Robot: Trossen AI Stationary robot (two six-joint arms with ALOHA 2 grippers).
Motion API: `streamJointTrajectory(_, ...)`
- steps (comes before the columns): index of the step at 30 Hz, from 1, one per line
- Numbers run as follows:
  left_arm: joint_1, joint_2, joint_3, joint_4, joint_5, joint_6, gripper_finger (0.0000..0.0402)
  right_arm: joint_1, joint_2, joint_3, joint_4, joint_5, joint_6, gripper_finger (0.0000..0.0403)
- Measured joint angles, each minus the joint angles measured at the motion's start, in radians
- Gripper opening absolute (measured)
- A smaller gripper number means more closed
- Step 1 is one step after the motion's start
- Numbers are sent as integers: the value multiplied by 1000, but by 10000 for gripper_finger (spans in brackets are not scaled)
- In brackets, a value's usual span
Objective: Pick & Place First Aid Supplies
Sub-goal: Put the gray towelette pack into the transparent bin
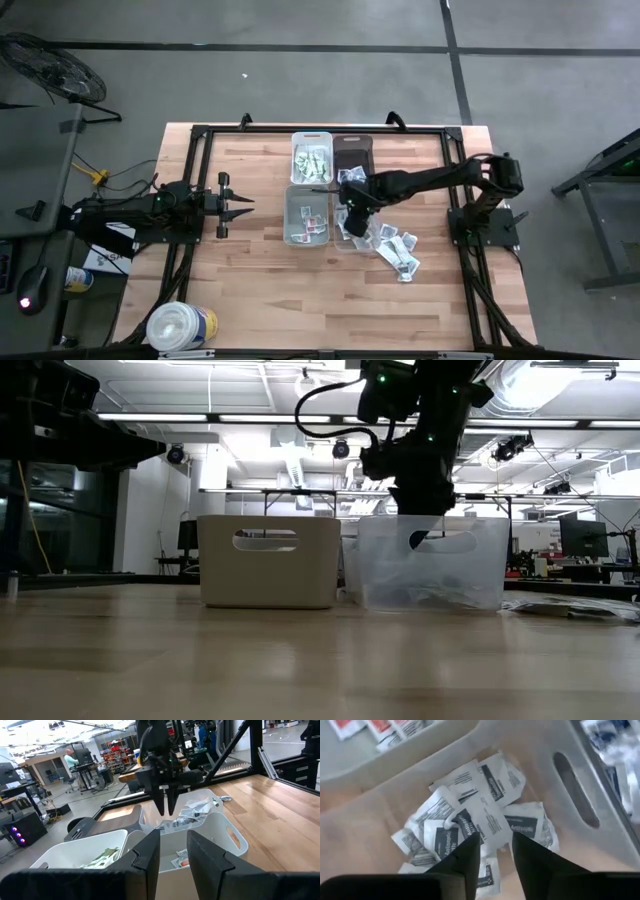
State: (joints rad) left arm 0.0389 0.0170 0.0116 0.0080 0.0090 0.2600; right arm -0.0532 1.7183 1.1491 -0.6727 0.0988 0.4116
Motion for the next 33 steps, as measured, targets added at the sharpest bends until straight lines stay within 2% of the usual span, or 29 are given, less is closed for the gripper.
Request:
streamJointTrajectory(6,0,0,0,0,0,0,96,0,-54,0,-49,-5,217,118)
streamJointTrajectory(14,0,0,0,0,0,0,96,11,-159,-1,-265,-3,409,119)
streamJointTrajectory(21,0,0,0,0,0,0,96,57,-270,-137,-282,-39,470,119)
streamJointTrajectory(25,0,0,0,0,0,0,96,84,-322,-216,-255,-61,395,119)
streamJointTrajectory(33,0,0,0,0,0,0,96,100,-340,-349,-96,-91,22,119)
